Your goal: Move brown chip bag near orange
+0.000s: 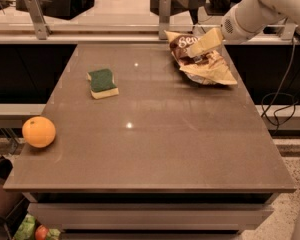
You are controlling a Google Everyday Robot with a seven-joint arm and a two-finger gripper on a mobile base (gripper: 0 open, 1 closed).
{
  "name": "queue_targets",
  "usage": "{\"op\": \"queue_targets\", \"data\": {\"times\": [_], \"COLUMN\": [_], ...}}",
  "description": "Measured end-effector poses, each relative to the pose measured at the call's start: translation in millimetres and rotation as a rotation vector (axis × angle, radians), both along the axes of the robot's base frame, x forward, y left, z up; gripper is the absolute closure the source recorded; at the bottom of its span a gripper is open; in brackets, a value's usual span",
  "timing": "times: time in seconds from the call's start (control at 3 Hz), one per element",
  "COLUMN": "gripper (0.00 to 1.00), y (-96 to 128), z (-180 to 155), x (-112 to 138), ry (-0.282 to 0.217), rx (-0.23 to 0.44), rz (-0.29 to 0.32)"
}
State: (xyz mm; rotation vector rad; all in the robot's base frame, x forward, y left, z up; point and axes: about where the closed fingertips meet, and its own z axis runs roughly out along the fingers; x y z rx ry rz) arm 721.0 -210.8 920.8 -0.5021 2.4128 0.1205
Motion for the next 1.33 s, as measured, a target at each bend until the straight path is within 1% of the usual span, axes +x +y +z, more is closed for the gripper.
{"op": "queue_targets", "data": {"times": [0.33,0.67,1.0,1.33], "gripper": [0.0,0.0,0.0,0.0], "y": [24.2,24.3,35.9,62.6], "z": [-4.8,-4.9,-19.6,-63.2], "x": [27.9,27.9,31.3,31.8], "ry": [0.001,0.001,0.045,0.142], "rx": [-0.016,-0.016,-0.023,0.016], "rz": [0.09,0.09,0.117,0.169]}}
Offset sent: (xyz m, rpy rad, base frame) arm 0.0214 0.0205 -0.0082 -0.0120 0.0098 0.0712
